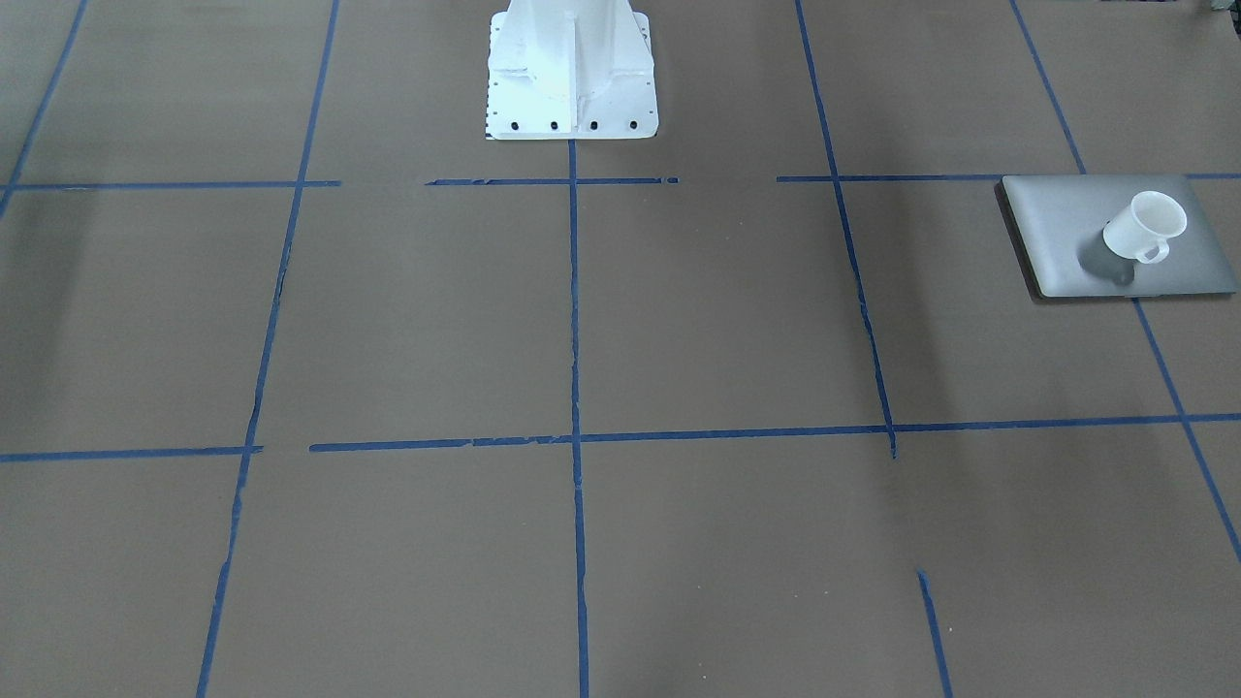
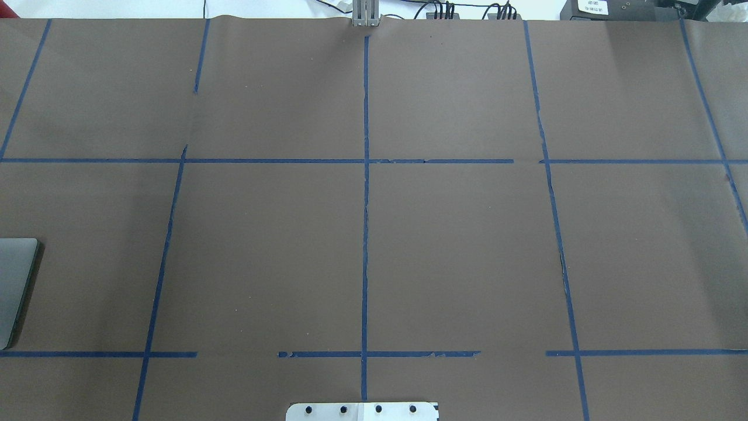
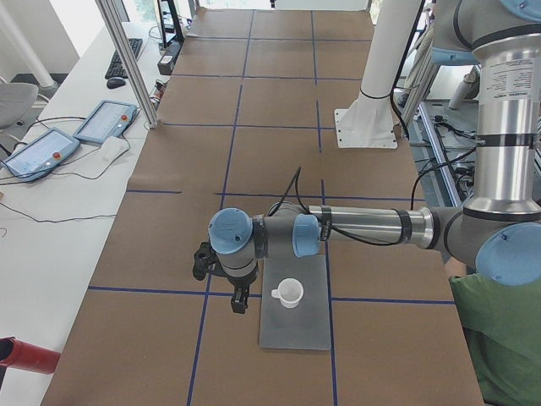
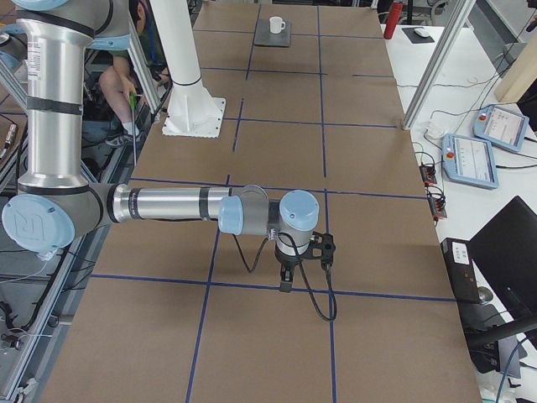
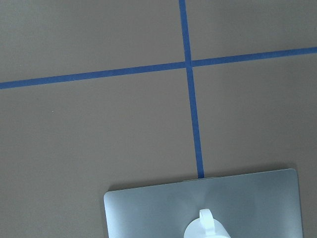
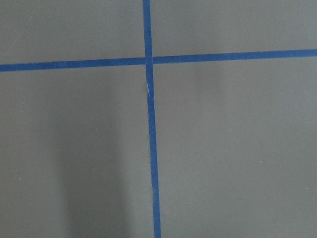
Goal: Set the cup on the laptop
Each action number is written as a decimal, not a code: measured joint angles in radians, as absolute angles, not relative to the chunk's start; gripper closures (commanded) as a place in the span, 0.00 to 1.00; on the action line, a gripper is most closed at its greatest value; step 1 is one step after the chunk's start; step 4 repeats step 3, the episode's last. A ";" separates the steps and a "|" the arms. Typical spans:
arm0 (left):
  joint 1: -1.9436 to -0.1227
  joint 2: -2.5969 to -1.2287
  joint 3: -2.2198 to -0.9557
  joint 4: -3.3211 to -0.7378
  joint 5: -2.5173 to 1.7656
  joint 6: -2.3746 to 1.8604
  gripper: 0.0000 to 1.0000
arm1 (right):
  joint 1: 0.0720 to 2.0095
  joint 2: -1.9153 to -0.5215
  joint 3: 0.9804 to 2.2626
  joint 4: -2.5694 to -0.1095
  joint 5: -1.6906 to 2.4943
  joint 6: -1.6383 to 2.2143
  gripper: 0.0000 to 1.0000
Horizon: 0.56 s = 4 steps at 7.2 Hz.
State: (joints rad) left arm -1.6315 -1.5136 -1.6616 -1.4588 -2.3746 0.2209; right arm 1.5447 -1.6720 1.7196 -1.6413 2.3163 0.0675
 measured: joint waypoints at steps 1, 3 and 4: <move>-1.631 -1.516 -1.662 -1.459 -2.375 0.221 0.00 | 1.545 -1.672 1.720 -1.641 2.316 0.068 0.00; -1.632 -1.519 -1.663 -1.460 -2.376 0.221 0.00 | 1.545 -1.672 1.720 -1.641 2.316 0.067 0.00; -1.632 -1.519 -1.663 -1.460 -2.376 0.221 0.00 | 1.545 -1.672 1.720 -1.641 2.316 0.067 0.00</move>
